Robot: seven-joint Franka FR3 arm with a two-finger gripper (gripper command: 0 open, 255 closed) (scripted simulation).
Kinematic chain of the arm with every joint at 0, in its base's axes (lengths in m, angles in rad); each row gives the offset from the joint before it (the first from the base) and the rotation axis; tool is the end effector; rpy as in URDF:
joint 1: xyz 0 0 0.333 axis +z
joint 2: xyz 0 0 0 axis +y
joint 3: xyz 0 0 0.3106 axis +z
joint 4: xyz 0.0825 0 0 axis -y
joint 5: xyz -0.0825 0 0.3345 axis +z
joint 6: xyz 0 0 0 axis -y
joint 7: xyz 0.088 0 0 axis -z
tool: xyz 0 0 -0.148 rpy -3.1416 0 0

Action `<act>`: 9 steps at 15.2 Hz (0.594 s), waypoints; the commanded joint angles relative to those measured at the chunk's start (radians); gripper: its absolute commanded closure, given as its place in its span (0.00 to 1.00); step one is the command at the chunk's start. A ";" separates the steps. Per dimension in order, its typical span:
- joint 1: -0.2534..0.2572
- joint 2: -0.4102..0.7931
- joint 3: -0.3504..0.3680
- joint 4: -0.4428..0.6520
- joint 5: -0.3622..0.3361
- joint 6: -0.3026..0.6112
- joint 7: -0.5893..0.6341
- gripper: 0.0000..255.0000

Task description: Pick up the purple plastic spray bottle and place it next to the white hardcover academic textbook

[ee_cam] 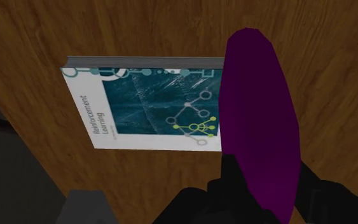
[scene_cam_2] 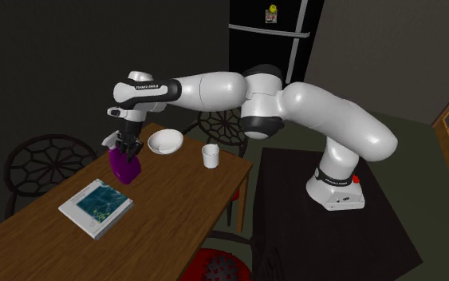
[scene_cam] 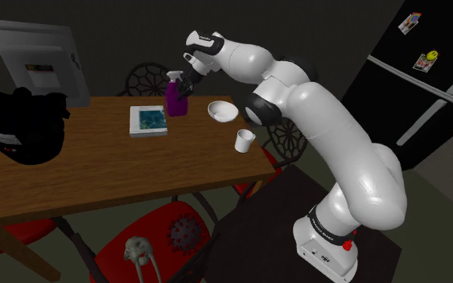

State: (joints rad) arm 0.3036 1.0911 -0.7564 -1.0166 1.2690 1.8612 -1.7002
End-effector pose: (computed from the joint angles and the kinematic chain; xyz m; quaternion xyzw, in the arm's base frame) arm 0.7485 -0.0039 0.2493 -0.8027 -0.5312 -0.2270 0.1483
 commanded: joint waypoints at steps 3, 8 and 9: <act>-0.032 0.069 0.020 0.082 0.015 0.015 0.018 1.00; -0.039 0.107 0.035 0.090 0.030 0.042 0.000 1.00; -0.040 0.115 0.038 0.093 0.033 0.048 -0.003 1.00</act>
State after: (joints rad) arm 0.2625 1.2011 -0.7213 -0.9197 1.2983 1.9023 -1.6971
